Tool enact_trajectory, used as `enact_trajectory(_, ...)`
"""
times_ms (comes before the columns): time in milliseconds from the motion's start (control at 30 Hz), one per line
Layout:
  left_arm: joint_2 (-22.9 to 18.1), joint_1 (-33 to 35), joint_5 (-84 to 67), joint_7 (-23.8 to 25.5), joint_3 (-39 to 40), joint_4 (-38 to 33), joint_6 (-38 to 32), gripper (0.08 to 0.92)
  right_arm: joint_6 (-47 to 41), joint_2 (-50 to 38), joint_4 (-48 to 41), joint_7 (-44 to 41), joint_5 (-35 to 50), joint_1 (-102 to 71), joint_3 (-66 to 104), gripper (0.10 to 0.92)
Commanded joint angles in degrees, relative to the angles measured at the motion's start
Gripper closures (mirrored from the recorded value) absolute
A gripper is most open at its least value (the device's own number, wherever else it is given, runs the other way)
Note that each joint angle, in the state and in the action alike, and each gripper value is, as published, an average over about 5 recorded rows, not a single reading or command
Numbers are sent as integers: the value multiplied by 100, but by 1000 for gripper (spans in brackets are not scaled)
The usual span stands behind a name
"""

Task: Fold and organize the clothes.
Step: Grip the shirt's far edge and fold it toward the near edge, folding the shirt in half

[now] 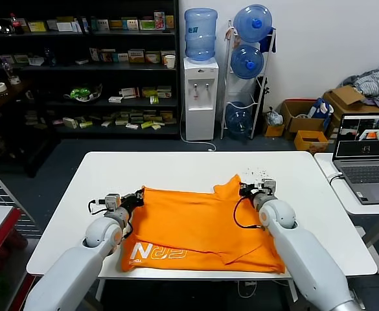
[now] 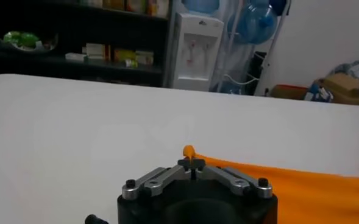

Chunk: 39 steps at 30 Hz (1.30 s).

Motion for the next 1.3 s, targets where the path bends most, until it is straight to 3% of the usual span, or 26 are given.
enact_trajectory(33,570,1055,-114,-171,-375,-1774,31,906,69,-734,1828,131,287,-1257,368,901)
enact_trajectory(167,849,1599,-223,-361,-478,-2487,62,906,-15,-1070,2559,262,403,-1831,577,901)
enact_trajectory(367,1022,2173,-194,-573,-581,-2979,57,906,-211,-1313,3319,438,425,-2709,1031,901)
enact_trajectory(867,1202,2891,28,-701,-699,-3297,-21,906,-375,-1494,4199,559,467,-3901,1667,901)
enact_trajectory(1300,1222,3140,135,-748,-733,-3377,-5,906,-382,-1452,4348,559,388,-4249,1785,897)
